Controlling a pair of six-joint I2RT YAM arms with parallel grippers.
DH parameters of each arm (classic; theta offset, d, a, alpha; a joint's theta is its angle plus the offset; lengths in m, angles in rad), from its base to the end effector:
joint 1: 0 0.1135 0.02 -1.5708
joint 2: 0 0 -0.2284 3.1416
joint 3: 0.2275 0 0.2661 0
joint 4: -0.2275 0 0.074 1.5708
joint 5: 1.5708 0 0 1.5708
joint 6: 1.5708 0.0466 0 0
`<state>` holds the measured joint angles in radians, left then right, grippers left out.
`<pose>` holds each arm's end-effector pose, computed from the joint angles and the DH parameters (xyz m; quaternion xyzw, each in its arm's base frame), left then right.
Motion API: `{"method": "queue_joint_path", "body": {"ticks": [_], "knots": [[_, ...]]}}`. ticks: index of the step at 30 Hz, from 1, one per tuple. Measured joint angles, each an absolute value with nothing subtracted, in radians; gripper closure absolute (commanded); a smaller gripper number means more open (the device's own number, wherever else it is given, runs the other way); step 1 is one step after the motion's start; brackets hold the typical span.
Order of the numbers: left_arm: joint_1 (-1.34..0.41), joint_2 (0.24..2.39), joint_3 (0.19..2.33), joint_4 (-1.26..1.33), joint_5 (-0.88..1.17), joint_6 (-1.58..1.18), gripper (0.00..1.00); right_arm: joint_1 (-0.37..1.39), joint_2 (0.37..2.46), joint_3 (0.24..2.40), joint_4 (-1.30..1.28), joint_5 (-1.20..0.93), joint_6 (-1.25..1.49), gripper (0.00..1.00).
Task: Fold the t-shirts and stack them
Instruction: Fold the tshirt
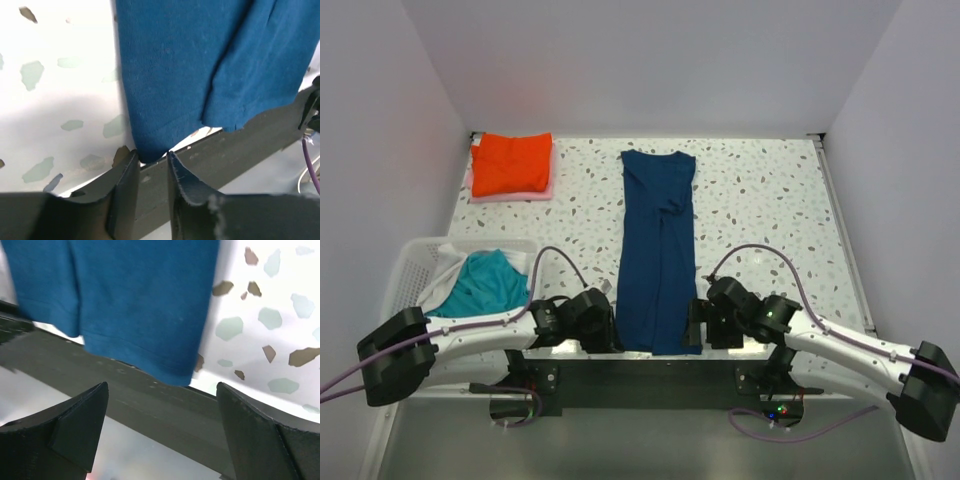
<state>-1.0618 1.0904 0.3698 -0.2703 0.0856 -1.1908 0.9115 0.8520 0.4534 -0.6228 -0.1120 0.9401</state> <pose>0.1012 -0.1895 0.0893 -0.0495 0.9562 -0.2755 0.0858 0.1151 0.1570 0.1375 -0.0014 0.9611 0.2488 0.1198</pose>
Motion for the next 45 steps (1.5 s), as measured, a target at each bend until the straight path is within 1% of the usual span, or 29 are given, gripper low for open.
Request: {"method": "queue_joint_path", "body": {"ticks": [3, 6, 9, 10, 12, 13, 15, 16, 18, 19, 20, 21, 22, 30, 37, 40, 45], "knots": [[-1.062, 1.109, 0.38, -0.271, 0.073, -1.195, 0.72, 0.948, 0.88, 0.447, -0.617, -0.093, 0.961, 0.11], [-1.063, 1.128, 0.389, -0.271, 0.066, -1.196, 0.79, 0.975, 0.905, 0.447, -0.599, -0.075, 0.974, 0.13], [-1.063, 1.139, 0.394, -0.271, 0.054, -1.196, 0.92, 0.993, 0.94, 0.447, -0.583, -0.06, 0.985, 0.19], [-1.063, 1.142, 0.396, -0.273, 0.049, -1.195, 1.0, 0.998, 0.952, 0.447, -0.578, -0.055, 0.988, 0.21], [-1.063, 1.144, 0.397, -0.27, 0.044, -1.193, 1.0, 1.008, 0.971, 0.447, -0.569, -0.041, 0.995, 0.28], [-1.063, 1.144, 0.397, -0.269, 0.044, -1.191, 1.0, 1.011, 0.979, 0.447, -0.565, -0.036, 1.0, 0.34], [-1.063, 1.144, 0.394, -0.257, 0.046, -1.185, 1.0, 1.019, 0.994, 0.447, -0.556, -0.025, 1.009, 0.4], [-1.063, 1.143, 0.389, -0.247, 0.049, -1.185, 1.0, 1.023, 1.002, 0.445, -0.55, -0.017, 1.014, 0.49], [-1.063, 1.133, 0.373, -0.226, 0.054, -1.186, 1.0, 1.032, 1.012, 0.434, -0.532, -0.011, 1.029, 0.57], [-1.065, 1.123, 0.361, -0.212, 0.057, -1.189, 1.0, 1.036, 1.012, 0.43, -0.528, -0.009, 1.037, 0.67], [-1.069, 1.112, 0.351, -0.204, 0.058, -1.192, 1.0, 1.04, 1.012, 0.426, -0.522, -0.006, 1.043, 0.72], [-1.073, 1.099, 0.343, -0.202, 0.059, -1.196, 1.0, 1.043, 1.012, 0.42, -0.516, -0.001, 1.049, 0.82], [-1.081, 1.086, 0.334, -0.202, 0.057, -1.199, 1.0, 1.045, 1.012, 0.415, -0.514, 0.002, 1.053, 1.0], [-1.164, 1.024, 0.3, -0.211, 0.027, -1.251, 1.0, 1.092, 0.964, 0.376, -0.492, 0.004, 1.093, 1.0], [-1.24, 1.018, 0.302, -0.215, -0.063, -1.312, 1.0, 1.168, 0.926, 0.37, -0.494, 0.013, 1.142, 1.0], [-1.256, 1.003, 0.315, -0.25, -0.072, -1.329, 1.0, 1.188, 0.906, 0.384, -0.546, 0.024, 1.145, 1.0], [-1.271, 0.976, 0.371, -0.351, -0.099, -1.329, 1.0, 1.19, 0.873, 0.466, -0.641, 0.094, 1.14, 1.0]]}}
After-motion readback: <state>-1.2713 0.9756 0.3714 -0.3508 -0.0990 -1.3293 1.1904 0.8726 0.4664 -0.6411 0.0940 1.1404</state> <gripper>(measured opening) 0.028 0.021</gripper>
